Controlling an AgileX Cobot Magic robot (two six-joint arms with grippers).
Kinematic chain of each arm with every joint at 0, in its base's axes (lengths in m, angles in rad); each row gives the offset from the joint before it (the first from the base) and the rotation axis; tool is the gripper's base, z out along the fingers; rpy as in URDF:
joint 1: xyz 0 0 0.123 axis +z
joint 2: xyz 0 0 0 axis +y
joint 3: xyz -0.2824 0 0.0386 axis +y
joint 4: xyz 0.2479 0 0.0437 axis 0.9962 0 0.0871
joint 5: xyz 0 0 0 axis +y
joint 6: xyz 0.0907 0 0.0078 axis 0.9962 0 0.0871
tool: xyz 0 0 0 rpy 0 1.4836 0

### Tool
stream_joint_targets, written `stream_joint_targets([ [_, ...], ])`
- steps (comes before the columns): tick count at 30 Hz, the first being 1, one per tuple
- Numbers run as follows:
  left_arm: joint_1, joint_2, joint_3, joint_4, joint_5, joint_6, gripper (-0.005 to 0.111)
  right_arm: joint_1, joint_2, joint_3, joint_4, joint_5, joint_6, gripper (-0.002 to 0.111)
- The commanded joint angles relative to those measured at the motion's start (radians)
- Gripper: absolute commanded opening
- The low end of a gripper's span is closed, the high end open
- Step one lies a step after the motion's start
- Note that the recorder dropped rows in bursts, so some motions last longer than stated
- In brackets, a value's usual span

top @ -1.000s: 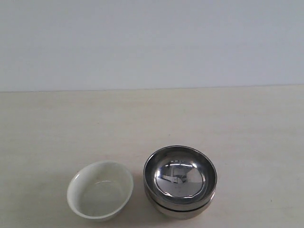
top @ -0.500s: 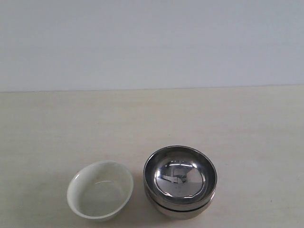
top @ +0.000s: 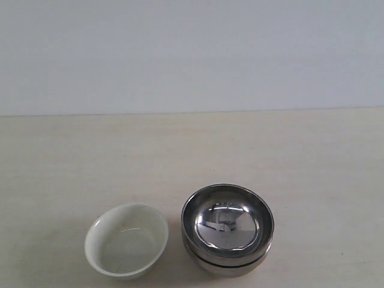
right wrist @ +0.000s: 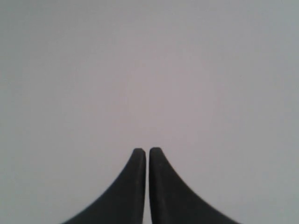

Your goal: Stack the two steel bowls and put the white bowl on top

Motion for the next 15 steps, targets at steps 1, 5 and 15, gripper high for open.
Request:
stream_joint_targets([
  [1, 0.005, -0.003, 0.004, -0.008, -0.004, 0.004, 0.004, -0.001, -0.006, 0.002, -0.087, 0.082, -0.03, 0.0],
  [5, 0.005, -0.003, 0.004, -0.008, -0.004, 0.004, 0.004, -0.001, -0.006, 0.089, -0.181, 0.095, -0.03, 0.0],
  [15, 0.005, -0.003, 0.004, -0.008, -0.004, 0.004, 0.004, -0.003, -0.006, 0.139, -0.181, 0.396, -0.01, 0.0],
])
